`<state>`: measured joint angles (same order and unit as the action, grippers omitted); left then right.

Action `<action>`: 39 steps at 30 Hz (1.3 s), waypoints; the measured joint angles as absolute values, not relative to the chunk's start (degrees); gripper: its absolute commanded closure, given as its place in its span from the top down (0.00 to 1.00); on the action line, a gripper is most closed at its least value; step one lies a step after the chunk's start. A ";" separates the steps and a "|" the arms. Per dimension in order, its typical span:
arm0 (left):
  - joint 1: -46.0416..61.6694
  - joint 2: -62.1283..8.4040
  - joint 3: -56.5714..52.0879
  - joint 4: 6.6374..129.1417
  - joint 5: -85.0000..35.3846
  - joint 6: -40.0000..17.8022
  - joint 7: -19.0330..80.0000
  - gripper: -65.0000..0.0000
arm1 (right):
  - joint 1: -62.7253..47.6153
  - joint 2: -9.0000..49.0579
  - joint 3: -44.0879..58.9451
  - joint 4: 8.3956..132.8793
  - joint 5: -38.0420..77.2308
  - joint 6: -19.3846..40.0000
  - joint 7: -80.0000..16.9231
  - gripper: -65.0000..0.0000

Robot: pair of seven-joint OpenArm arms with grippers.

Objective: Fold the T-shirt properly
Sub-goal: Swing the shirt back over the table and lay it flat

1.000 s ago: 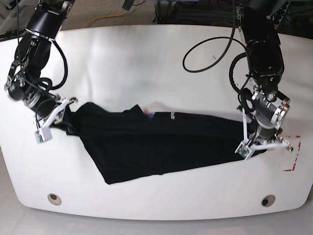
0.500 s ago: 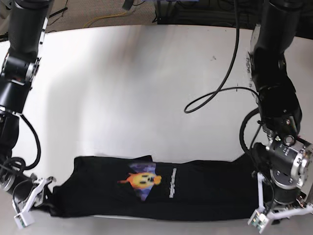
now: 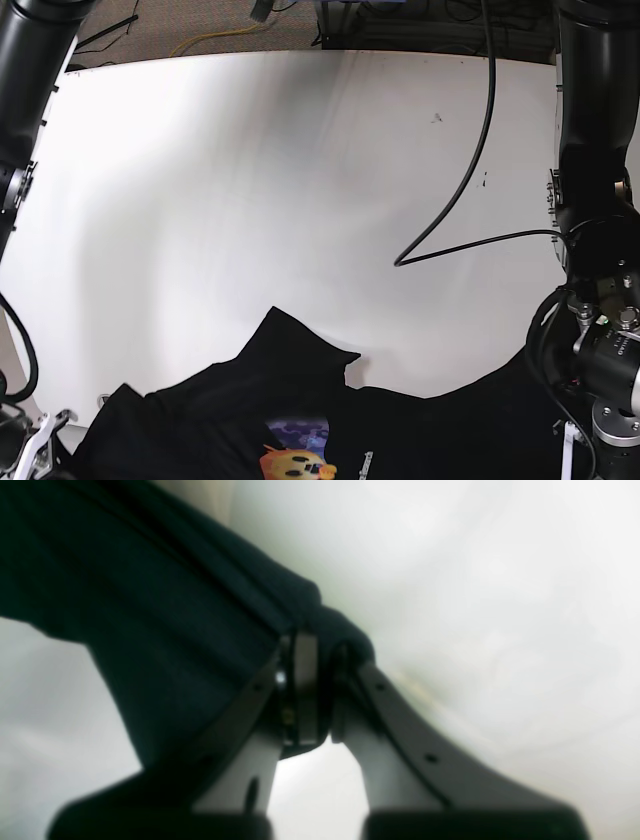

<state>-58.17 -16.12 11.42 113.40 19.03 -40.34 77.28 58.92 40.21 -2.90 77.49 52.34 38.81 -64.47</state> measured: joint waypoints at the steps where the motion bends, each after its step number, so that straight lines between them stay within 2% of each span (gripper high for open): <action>1: -57.56 -16.03 11.84 113.40 18.98 -40.36 77.76 0.00 | 56.71 40.34 -2.07 77.91 52.53 38.83 -64.75 0.00; 9: -43.51 -14.37 14.41 114.93 18.26 -40.14 78.22 0.00 | 31.77 39.70 11.27 85.47 51.24 38.70 -66.02 0.00; 20: -19.00 -14.63 17.52 114.76 19.44 -40.12 78.83 0.00 | 4.21 31.03 24.88 91.96 49.78 38.39 -66.72 0.00; 28: -2.24 -15.92 15.77 114.67 20.56 -40.12 77.56 0.00 | -7.92 24.91 28.84 92.55 49.60 38.37 -66.26 0.00; 39: 12.40 -15.90 4.75 114.63 19.59 -40.12 74.98 0.01 | -14.68 22.74 28.97 97.12 50.61 37.91 -65.80 0.00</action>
